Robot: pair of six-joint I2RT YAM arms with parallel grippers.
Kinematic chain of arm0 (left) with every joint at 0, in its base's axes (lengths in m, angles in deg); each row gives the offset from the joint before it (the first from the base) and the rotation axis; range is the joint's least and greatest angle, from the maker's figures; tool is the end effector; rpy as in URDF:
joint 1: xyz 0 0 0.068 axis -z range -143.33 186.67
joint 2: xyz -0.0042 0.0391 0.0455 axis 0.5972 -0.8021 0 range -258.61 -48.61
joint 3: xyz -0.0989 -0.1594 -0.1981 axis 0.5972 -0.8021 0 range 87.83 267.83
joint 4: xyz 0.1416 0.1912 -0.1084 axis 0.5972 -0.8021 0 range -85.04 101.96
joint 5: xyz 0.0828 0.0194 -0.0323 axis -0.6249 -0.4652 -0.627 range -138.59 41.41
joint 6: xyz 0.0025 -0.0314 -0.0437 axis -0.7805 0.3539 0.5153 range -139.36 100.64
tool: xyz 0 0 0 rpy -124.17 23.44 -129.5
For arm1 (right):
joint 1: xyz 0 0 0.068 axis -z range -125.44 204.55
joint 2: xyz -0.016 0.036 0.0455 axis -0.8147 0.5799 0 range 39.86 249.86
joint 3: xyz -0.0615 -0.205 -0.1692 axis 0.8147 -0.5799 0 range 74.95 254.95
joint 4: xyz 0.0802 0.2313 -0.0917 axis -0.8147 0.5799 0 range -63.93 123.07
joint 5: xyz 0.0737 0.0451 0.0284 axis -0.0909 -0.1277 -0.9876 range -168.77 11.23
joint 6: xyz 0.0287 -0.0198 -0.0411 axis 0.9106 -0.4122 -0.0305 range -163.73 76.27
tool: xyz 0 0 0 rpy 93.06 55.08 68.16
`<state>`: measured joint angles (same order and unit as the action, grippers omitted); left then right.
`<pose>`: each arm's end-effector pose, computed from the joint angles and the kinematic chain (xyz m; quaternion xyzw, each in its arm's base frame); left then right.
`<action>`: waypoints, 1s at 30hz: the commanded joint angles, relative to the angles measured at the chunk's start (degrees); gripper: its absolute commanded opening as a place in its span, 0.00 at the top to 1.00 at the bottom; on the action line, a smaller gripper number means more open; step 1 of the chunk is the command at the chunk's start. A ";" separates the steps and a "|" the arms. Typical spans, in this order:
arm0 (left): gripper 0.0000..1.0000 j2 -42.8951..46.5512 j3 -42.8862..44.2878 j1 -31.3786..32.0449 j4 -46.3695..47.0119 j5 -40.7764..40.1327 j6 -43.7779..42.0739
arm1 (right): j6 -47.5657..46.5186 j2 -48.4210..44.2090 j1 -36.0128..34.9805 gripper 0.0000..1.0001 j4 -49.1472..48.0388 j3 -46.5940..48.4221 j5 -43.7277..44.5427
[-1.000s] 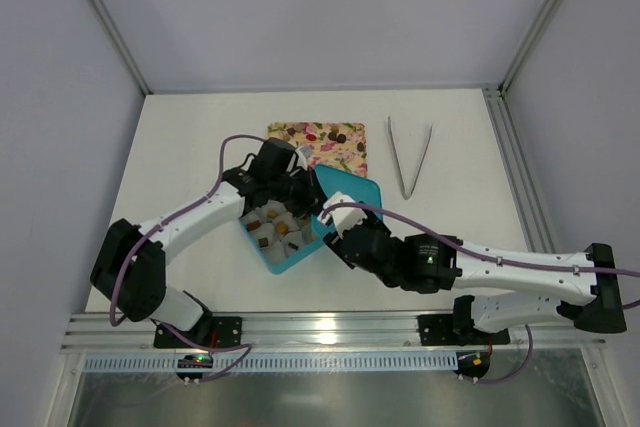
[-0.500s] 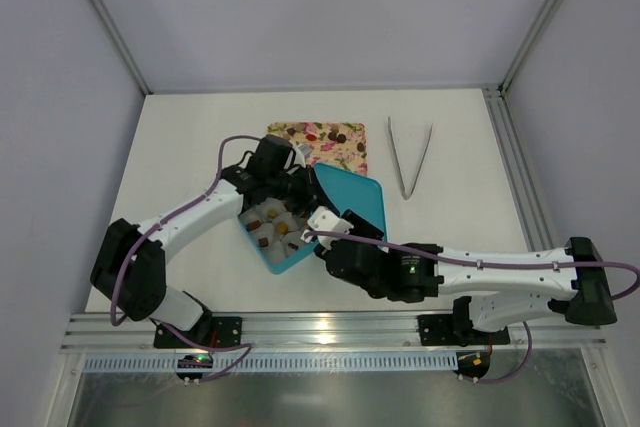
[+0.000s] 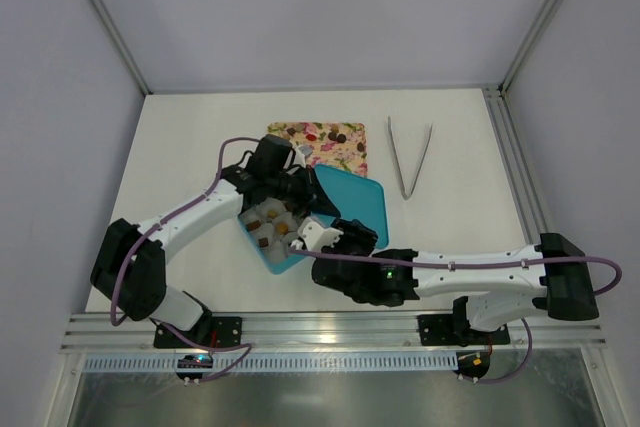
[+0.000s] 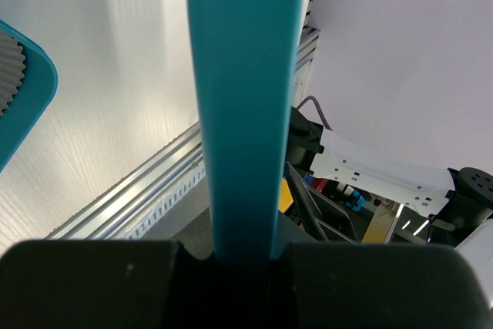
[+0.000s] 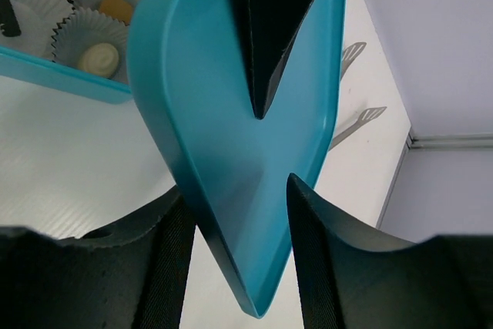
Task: Pack the chocolate
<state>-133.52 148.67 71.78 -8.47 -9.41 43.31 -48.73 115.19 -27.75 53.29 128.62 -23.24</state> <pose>0.2466 -0.2009 0.2602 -0.0810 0.8747 -0.4778 0.0066 0.0645 0.2587 0.2633 -0.4535 0.7124 -0.1466 0.5151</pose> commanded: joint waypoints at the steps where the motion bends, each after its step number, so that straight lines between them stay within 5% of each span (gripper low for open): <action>1: 1.00 1.85 1.65 -0.40 1.70 3.53 0.78 | -2.47 -0.01 -0.49 0.50 -3.31 -0.49 5.11; 7: 1.00 2.29 1.04 -0.57 2.93 4.59 1.84 | -4.58 -0.01 -0.40 0.62 -6.30 -1.90 7.58; 14: 0.94 2.64 0.86 -0.75 3.64 5.38 2.28 | -7.84 0.08 -0.40 0.95 -9.56 -2.78 9.33; 18: 0.88 3.25 0.68 -1.19 3.90 5.29 2.28 | -9.59 0.08 -0.40 0.96 -11.31 -3.22 10.12; 22: 0.68 3.78 0.60 -1.63 3.73 4.68 1.66 | -10.03 0.08 -0.49 0.96 -11.23 -2.69 11.53; 25: 0.39 3.78 0.77 -1.80 3.81 4.07 1.05 | -10.47 -0.71 -0.40 0.96 -10.79 -2.52 12.50; 30: 0.18 4.04 1.56 -2.07 3.73 2.75 -0.27 | -9.86 -1.94 -0.40 0.96 -8.95 -2.25 13.46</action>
<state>-131.70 148.67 70.23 -6.31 -6.94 44.78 -58.63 116.09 -28.21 45.05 125.34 -13.89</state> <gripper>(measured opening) 0.805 0.149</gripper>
